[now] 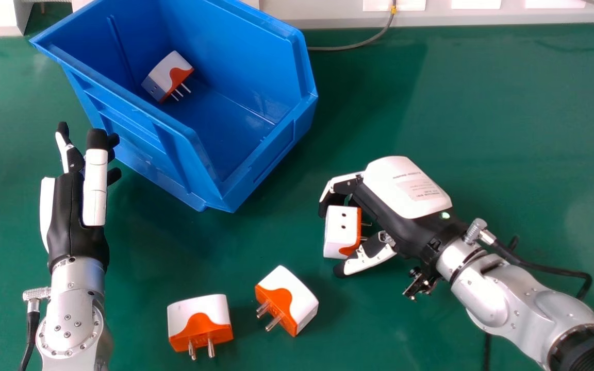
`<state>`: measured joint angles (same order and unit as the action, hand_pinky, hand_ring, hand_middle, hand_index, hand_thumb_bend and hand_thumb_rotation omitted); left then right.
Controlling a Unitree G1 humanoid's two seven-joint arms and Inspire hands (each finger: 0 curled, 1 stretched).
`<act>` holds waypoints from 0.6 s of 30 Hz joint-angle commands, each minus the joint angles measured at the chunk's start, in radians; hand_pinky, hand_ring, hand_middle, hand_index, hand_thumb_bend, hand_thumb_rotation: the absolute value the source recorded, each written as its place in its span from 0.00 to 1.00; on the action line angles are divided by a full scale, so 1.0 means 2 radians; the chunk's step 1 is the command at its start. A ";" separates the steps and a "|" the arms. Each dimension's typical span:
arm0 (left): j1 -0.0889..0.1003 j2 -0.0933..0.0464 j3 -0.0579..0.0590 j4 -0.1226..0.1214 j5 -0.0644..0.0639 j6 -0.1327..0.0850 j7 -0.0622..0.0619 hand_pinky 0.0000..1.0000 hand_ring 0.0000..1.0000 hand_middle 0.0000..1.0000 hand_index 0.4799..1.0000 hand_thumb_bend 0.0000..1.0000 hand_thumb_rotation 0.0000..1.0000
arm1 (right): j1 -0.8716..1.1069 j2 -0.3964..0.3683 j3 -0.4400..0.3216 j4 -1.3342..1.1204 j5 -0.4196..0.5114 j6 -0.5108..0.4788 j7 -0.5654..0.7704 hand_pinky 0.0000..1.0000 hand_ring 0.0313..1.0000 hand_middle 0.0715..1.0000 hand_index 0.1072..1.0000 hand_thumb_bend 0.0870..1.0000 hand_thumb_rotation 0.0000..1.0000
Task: Pick all objects and put in blue box
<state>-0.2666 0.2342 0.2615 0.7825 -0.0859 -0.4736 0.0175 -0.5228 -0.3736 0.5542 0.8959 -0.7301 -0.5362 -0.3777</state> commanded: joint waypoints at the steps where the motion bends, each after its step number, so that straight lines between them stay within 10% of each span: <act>1: -0.001 0.006 0.002 -0.004 0.000 -0.005 -0.001 0.86 0.90 0.87 0.89 0.96 1.00 | -0.012 -0.002 -0.010 0.003 -0.003 -0.001 -0.019 0.35 0.45 0.51 0.48 0.47 0.01; 10: -0.001 0.007 0.002 -0.003 -0.001 -0.005 -0.002 0.86 0.90 0.87 0.89 0.96 1.00 | -0.010 -0.004 -0.014 0.007 -0.021 -0.029 -0.097 0.34 0.43 0.50 0.46 0.46 0.00; 18: -0.001 0.007 0.001 -0.002 0.000 -0.006 -0.003 0.86 0.90 0.87 0.89 0.96 1.00 | -0.025 0.019 0.002 0.059 -0.075 -0.048 -0.306 0.35 0.43 0.48 0.45 0.45 0.00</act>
<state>-0.2666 0.2390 0.2613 0.7855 -0.0857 -0.4738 0.0166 -0.5338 -0.3468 0.5530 1.0052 -0.8701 -0.6154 -0.9032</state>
